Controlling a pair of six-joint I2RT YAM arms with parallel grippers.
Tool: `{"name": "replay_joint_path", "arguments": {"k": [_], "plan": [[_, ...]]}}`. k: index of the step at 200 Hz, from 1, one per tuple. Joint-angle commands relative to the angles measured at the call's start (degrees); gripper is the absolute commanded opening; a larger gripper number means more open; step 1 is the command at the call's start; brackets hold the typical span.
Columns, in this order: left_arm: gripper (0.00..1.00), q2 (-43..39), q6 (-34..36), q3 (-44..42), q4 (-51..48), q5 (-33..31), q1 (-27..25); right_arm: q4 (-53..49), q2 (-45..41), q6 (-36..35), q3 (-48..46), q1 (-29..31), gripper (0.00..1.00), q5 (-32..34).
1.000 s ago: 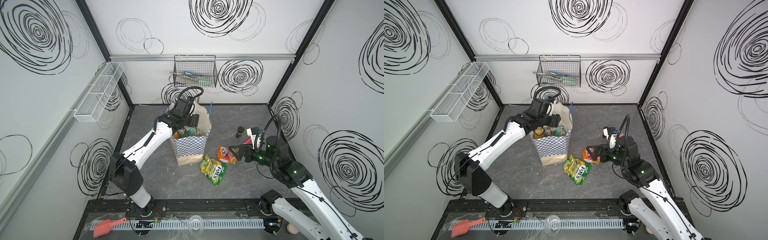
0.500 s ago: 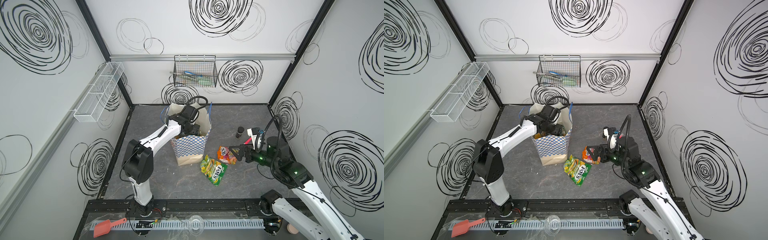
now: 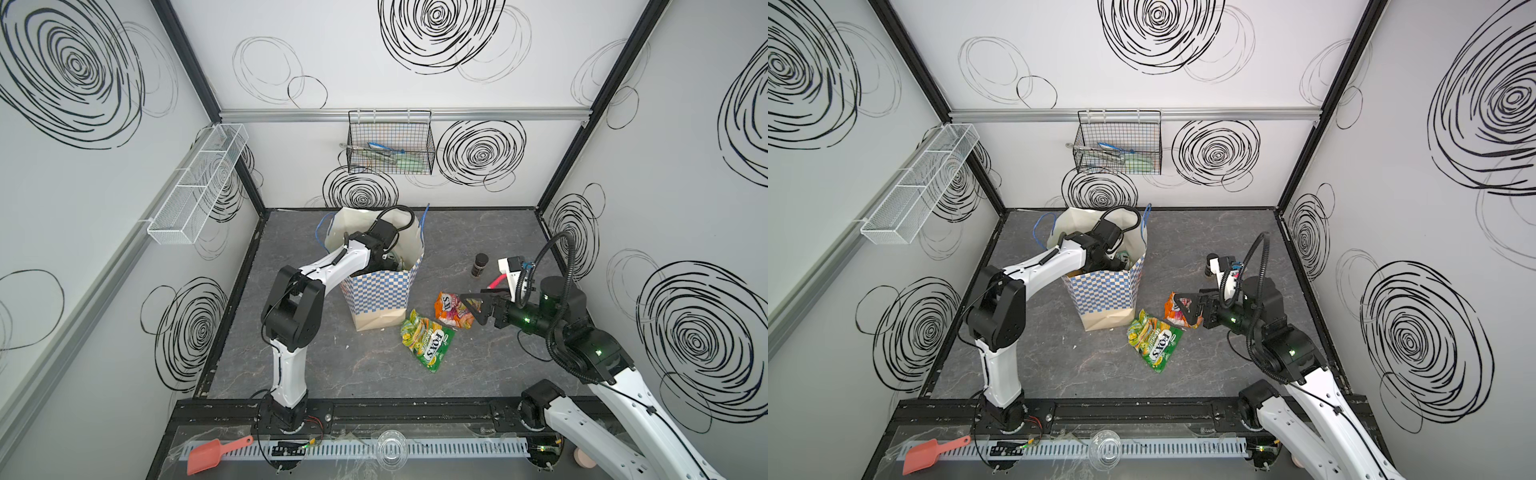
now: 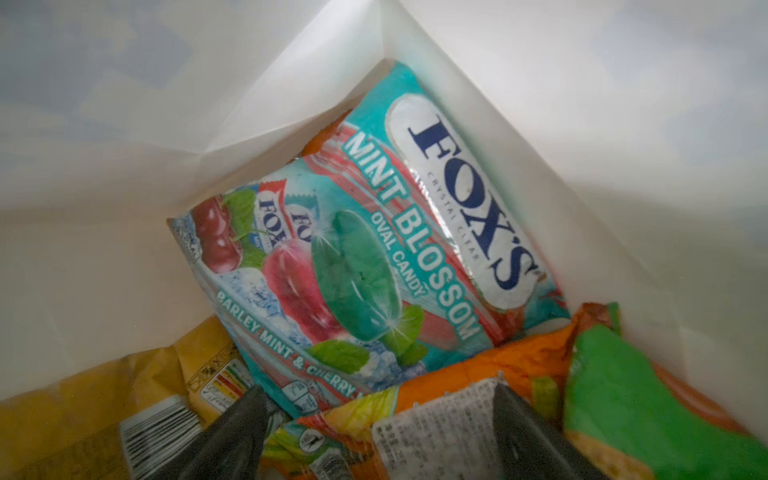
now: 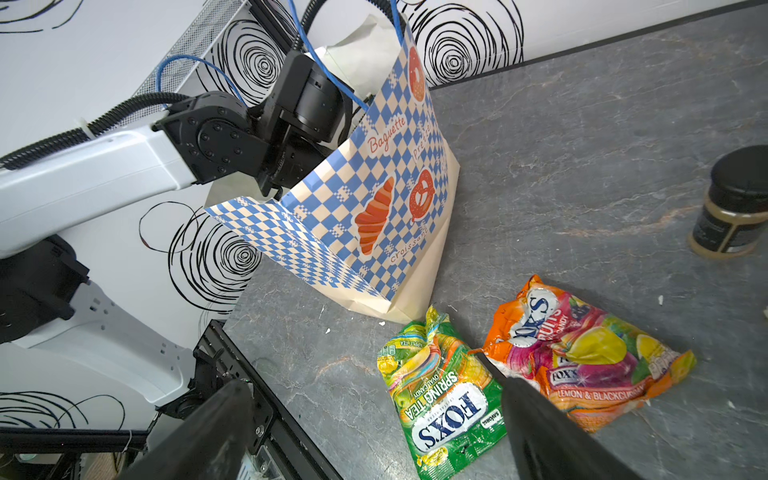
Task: Take the snacks out of the paper bag
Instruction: 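Lower the left gripper into the bag and grasp the teal Mint Blossom packet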
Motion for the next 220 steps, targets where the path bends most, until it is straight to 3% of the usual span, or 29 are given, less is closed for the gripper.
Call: {"name": "replay_joint_path", "arguments": {"k": [1,65,114,167,220], "plan": [[0.90,2.8,1.1,-0.4,-1.8,-2.5,0.4,0.5,-0.5,-0.6,0.2,0.0,0.97,-0.3],[0.90,7.8,0.7,-1.6,-2.6,2.0,0.7,-0.1,-1.6,-0.9,0.5,0.0,0.97,0.6],[0.79,8.5,-0.1,-1.9,-2.3,5.2,2.1,-0.2,-1.5,-0.6,0.8,0.0,0.97,0.6],[0.52,6.5,-0.4,-2.0,-1.9,6.7,2.5,0.0,-1.4,-0.6,0.7,0.0,0.97,0.7],[0.32,2.8,-0.3,-2.6,0.4,9.4,2.7,0.6,-1.2,-0.5,0.8,-0.1,0.97,0.8]]}}
